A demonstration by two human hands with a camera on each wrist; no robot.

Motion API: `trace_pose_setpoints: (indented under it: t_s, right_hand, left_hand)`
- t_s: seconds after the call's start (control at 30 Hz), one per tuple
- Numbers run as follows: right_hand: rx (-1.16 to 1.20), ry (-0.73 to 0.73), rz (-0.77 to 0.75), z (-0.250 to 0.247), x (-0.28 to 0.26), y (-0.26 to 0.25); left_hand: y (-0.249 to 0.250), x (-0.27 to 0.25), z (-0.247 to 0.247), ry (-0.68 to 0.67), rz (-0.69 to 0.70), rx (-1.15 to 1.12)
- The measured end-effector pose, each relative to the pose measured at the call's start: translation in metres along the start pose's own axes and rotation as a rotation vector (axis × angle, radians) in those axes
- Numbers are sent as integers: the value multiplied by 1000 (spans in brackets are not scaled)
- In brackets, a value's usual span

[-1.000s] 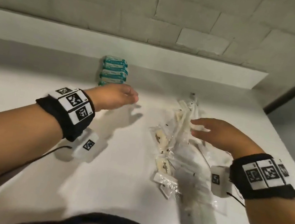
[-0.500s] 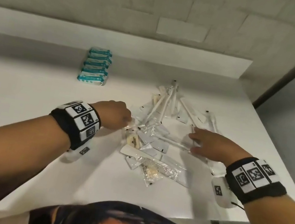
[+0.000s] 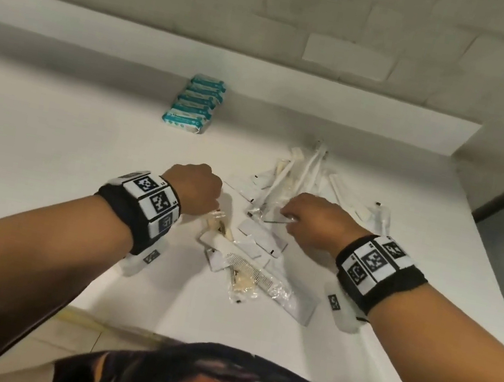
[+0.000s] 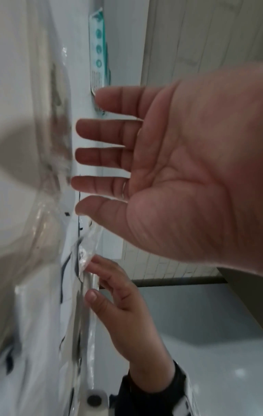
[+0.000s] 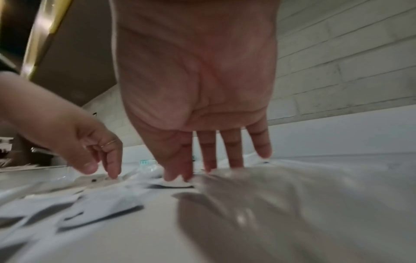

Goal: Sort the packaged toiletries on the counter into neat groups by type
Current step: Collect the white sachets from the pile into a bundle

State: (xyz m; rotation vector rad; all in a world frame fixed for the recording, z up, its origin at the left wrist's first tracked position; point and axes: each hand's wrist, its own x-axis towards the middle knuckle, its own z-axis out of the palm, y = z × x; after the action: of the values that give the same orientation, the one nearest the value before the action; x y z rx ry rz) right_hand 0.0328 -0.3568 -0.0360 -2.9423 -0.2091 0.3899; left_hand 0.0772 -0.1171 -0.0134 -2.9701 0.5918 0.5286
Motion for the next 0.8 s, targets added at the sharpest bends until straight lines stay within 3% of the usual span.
trace_pose_setpoints:
  t_s: [0.13, 0.23, 0.43, 0.57, 0.63, 0.7, 0.8]
  right_hand:
    - [-57, 105, -31, -6, 3, -8]
    - [-83, 59, -104, -6, 6, -22]
    - [-66, -88, 222, -16, 21, -13]
    - [57, -120, 241, -18, 17, -3]
    - [131, -55, 196, -18, 14, 4]
    - [298, 114, 163, -25, 9, 11]
    - [639, 383, 156, -49, -5, 27]
  left_hand:
    - [7, -7, 1, 74, 54, -129]
    - [19, -10, 1, 61, 152, -231]
    - [39, -14, 1, 6, 163, -202]
    - [58, -20, 7, -103, 132, -13]
    - [64, -21, 9, -96, 120, -24]
    - [65, -18, 9, -60, 96, -2]
    - [66, -15, 9, 113, 138, 3]
